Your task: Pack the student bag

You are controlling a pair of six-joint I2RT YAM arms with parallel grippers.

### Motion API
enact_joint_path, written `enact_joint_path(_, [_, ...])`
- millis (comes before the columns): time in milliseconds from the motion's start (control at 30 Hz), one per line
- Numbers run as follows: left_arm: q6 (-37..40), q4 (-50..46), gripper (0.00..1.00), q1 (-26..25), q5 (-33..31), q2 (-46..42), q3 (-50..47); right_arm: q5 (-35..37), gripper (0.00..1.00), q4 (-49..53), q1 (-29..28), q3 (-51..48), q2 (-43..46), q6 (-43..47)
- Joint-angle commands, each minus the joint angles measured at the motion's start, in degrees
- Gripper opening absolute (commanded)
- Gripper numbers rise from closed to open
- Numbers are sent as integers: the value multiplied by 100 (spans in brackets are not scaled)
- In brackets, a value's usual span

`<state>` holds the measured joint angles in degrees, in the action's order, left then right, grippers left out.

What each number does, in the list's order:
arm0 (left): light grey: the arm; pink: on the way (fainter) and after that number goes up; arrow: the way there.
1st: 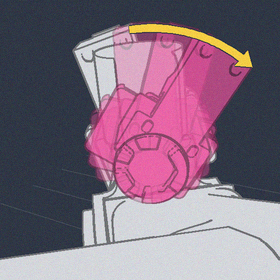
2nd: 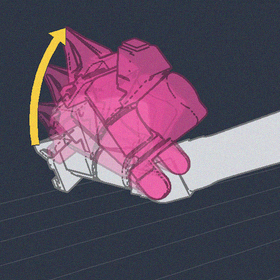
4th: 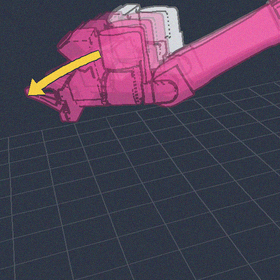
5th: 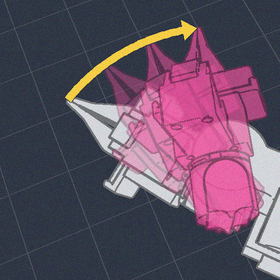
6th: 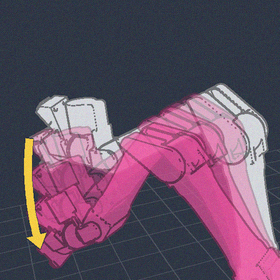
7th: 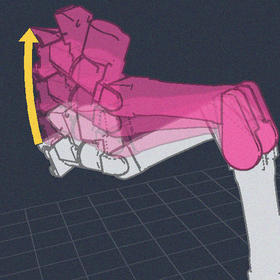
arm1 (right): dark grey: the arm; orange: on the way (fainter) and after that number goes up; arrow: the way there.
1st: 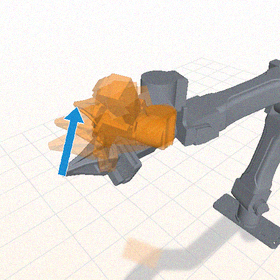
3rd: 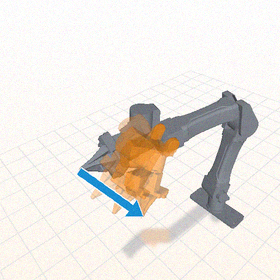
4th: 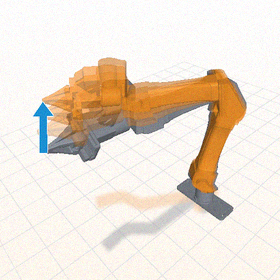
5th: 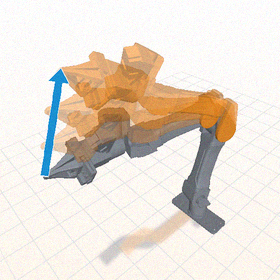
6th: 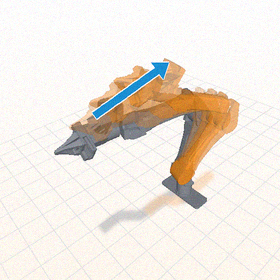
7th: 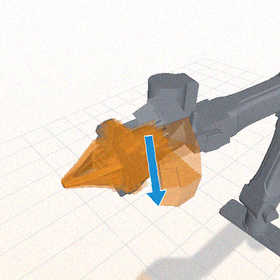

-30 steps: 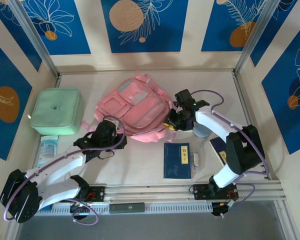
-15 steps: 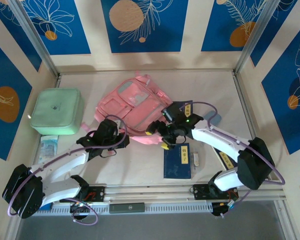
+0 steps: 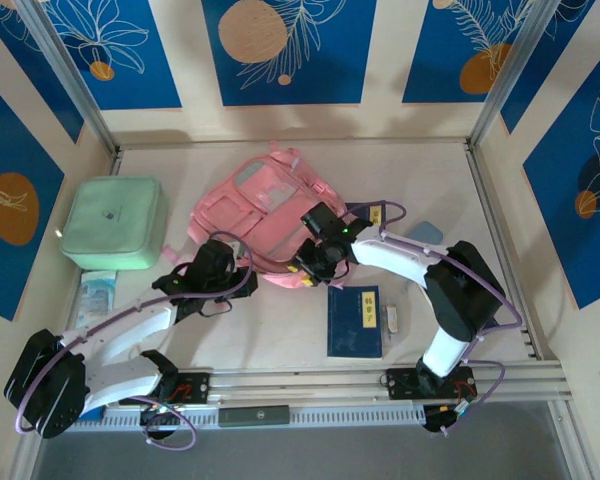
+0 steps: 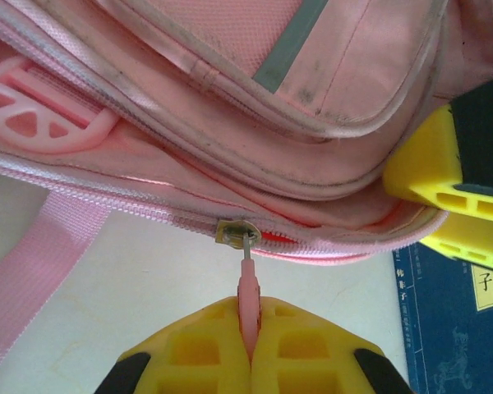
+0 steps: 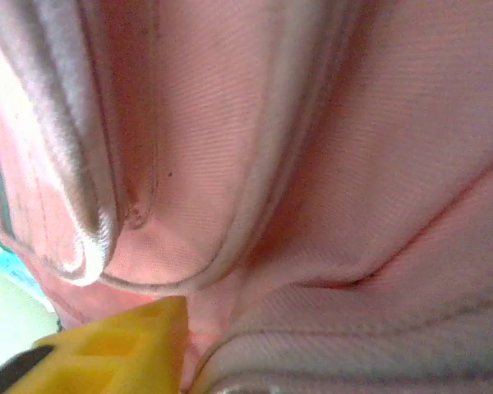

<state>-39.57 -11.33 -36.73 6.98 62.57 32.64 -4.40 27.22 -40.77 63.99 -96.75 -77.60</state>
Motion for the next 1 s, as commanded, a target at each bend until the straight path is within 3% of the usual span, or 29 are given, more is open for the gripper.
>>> enact_joint_path(0, [267, -158, 0, 77, -41, -201, 169, 67, 15, -261, 183, -94, 169, 352])
enact_joint_path(200, [454, -642, 0, 526, -312, -77, 403, -117, 0, -52, 527, -91, 370, 725])
enact_joint_path(667, [860, -715, 0, 1720, 241, 832, 882, 49, 0, 66, 485, 46, 526, 918])
enact_joint_path(900, [931, -452, 0, 1913, 371, 1258, 1049, 1, 0, -419, 230, 37, 405, 649])
enact_joint_path(967, [976, -360, 0, 1943, 370, 1402, 1151, 271, 0, -443, -23, 165, 292, 470])
